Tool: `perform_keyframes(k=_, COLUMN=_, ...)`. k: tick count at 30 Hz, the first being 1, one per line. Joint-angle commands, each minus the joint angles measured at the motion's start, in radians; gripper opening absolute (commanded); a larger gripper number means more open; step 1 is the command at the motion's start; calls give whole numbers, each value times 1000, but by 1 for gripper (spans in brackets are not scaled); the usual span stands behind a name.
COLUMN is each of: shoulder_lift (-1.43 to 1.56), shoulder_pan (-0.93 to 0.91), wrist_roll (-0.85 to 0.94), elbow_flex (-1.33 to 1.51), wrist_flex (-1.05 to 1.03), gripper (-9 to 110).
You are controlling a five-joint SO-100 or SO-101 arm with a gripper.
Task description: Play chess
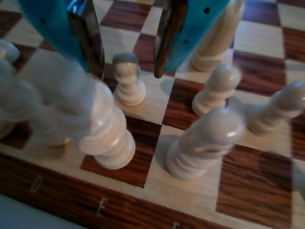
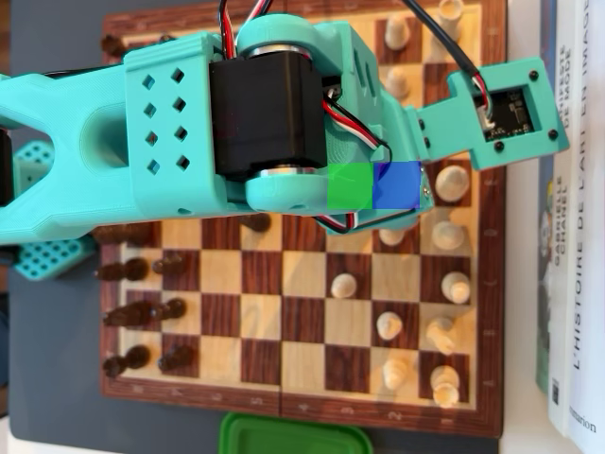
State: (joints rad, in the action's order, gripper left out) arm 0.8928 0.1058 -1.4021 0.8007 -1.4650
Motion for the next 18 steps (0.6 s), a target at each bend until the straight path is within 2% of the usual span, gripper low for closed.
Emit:
perform_keyframes(k=1, shoulder_lift=2, shoulder_pan=-9, wrist_roll=5, elbow_flex=-38, wrist_flex=9, gripper=15)
perform_keyframes(k=18, shoulder_lift=-12, shoulder_pan=-28, wrist_roll=5, elbow_flex=-40, wrist_flex=11, gripper=15)
